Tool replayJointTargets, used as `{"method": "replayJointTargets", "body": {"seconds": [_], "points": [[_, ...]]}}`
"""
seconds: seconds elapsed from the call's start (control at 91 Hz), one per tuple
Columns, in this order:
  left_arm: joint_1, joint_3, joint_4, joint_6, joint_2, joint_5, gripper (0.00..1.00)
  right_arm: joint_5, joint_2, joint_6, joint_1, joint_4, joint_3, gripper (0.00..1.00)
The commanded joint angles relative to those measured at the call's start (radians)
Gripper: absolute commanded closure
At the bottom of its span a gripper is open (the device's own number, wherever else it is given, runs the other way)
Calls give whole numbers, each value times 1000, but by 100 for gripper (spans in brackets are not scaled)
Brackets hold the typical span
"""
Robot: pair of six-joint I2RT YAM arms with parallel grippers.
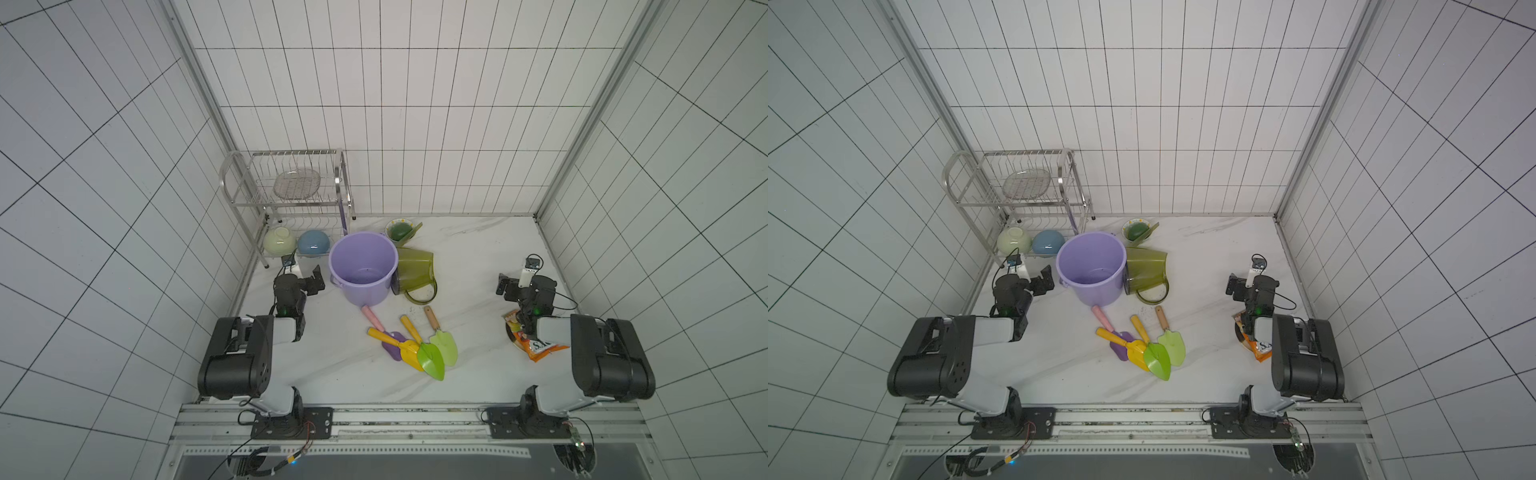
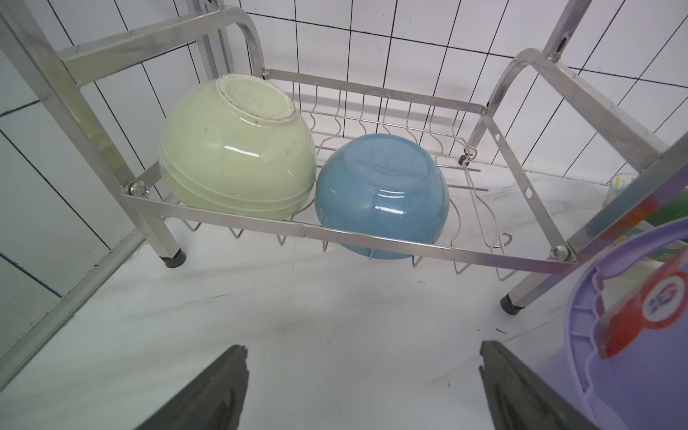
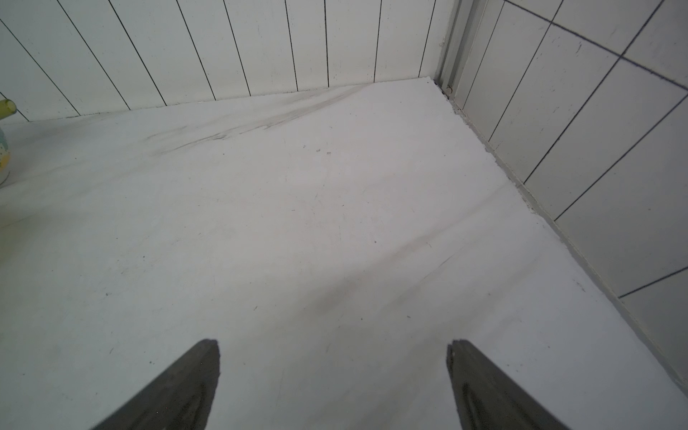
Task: Organize the gardening tools
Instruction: Pick up the gardening tool from the center of the board.
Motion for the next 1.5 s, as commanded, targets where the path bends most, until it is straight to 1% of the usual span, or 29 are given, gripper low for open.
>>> {"method": "replayJointTargets", "body": {"seconds": [0.0,0.561,0.649,0.748,0.825,0.891,0.968,1.045,1.11,1.198,1.264,1.363,1.418,1.484], "points": [[-3,19,-2,9,5,-12,2,-7,1,-8,-7,-1,11,1],[-3,18,0,9,6,-14,2,-8,-5,-13,-6,10,3,1],[-3,17,-1,10,6,-14,2,-11,-55,-32,7,-23,-1,1],[-4,16,2,8,3,-14,2,26,-149,-58,38,-106,-1,1],[-3,22,-10,0,1,-32,2,61,-241,-57,75,-235,17,1],[-4,40,-53,-7,-21,-46,2,65,-314,-39,103,-360,46,1],[-4,67,-136,3,-55,-25,2,56,-397,-14,152,-497,68,1],[-4,101,-227,21,-91,4,2,19,-485,29,194,-640,97,1],[-2,125,-297,40,-120,25,2,-32,-540,95,221,-780,133,1],[0,148,-383,79,-168,57,2,-103,-576,204,249,-953,178,1],[5,163,-444,118,-207,97,2,-176,-580,270,265,-1049,200,1],[14,213,-602,216,-259,203,2,-289,-579,307,297,-1137,212,1],[17,248,-716,298,-285,280,2,-313,-591,344,325,-1155,201,1],[17,276,-832,397,-310,344,2,-342,-617,382,351,-1157,176,1]]}}
